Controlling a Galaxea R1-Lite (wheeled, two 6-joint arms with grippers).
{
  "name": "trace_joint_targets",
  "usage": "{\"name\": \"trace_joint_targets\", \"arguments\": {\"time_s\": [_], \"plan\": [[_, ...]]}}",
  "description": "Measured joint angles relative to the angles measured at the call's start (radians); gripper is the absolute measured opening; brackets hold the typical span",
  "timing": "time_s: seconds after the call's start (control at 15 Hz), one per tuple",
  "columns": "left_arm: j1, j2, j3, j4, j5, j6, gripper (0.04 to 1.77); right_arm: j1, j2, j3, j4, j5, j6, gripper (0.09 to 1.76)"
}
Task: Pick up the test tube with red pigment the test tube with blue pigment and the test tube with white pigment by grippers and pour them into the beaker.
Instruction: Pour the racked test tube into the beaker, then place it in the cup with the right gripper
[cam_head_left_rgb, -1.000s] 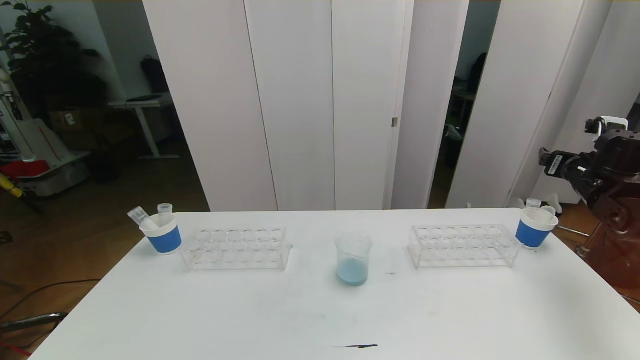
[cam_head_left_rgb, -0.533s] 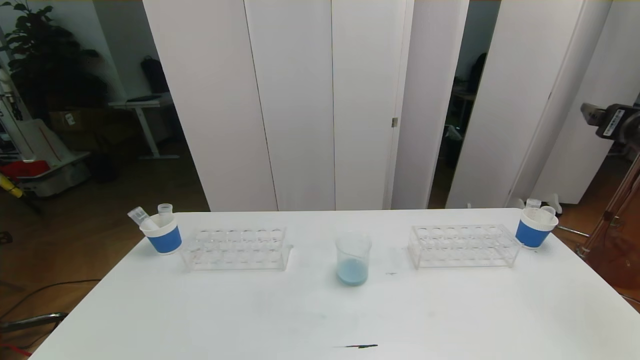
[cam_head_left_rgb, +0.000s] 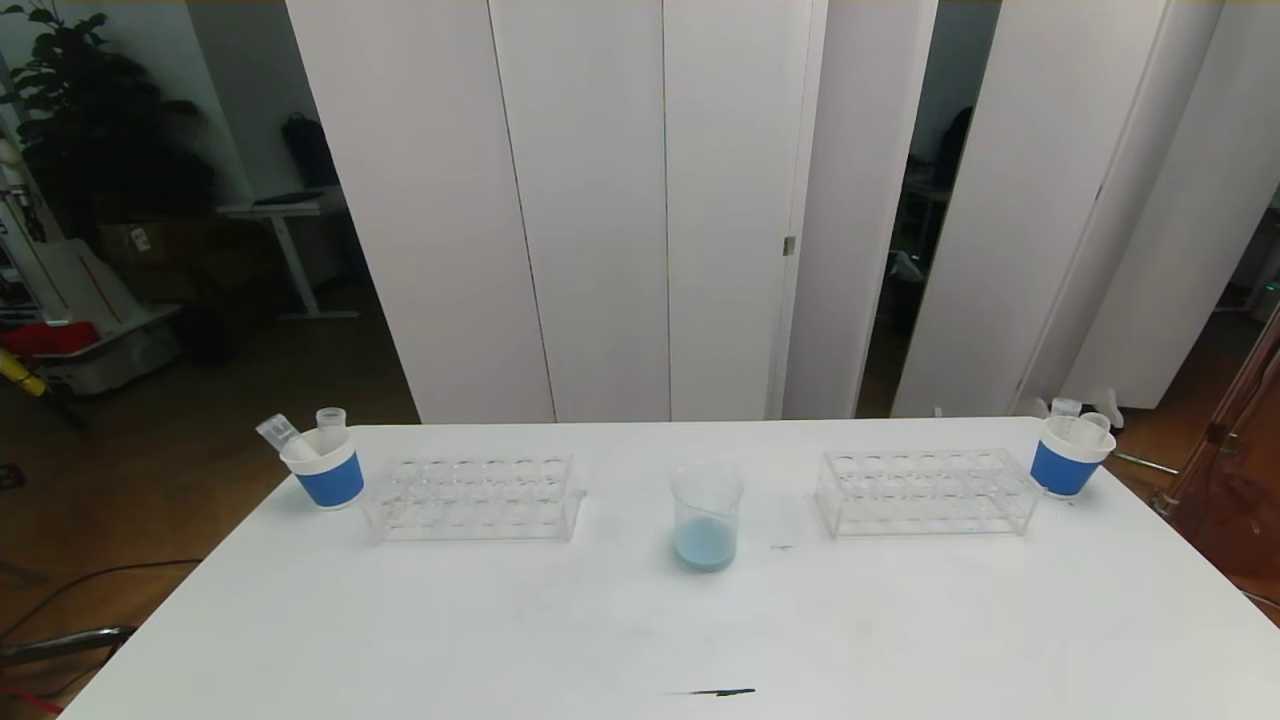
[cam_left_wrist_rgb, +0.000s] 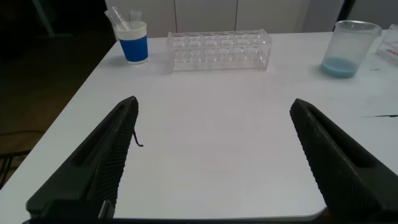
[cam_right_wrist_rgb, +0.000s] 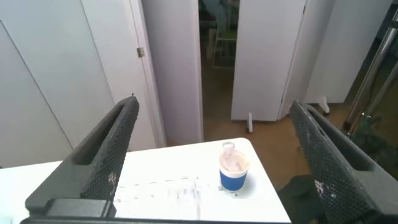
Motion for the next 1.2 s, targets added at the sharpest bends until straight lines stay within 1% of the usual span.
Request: {"name": "trace_joint_targets", "arguments": {"time_s": [0.27,0.4,0.53,0.6,0.8,0.87,0.93,1.0,1.2], "plan": [[0.0,0.0,0.0,0.0,0.0,0.0,1.74,0.039,-0.265,0.289,0.014,0.014,0.0,1.73],[0.0,0.0,0.0,0.0,0.0,0.0,1.74,0.071,-0.374,0.391,0.034,0.013,0.0,1.73],[0.0,0.0,0.0,0.0,0.0,0.0,1.74,0.097,-0.492,0.458,0.101,0.011,0.0,1.73],[0.0,0.0,0.0,0.0,0.0,0.0,1.74,0.107,-0.562,0.486,0.157,0.01,0.0,1.73],[0.0,0.0,0.0,0.0,0.0,0.0,1.74,0.129,-0.776,0.536,0.381,0.0,-0.001,1.73],[0.0,0.0,0.0,0.0,0.0,0.0,1.74,0.153,-0.836,0.555,0.432,-0.028,0.002,1.73],[0.0,0.0,0.0,0.0,0.0,0.0,1.74,0.185,-0.892,0.586,0.454,-0.063,0.002,1.73],[0.0,0.0,0.0,0.0,0.0,0.0,1.74,0.205,-0.937,0.619,0.464,-0.079,-0.001,1.73],[0.0,0.0,0.0,0.0,0.0,0.0,1.74,0.224,-1.028,0.7,0.468,-0.084,-0.007,1.73]]}}
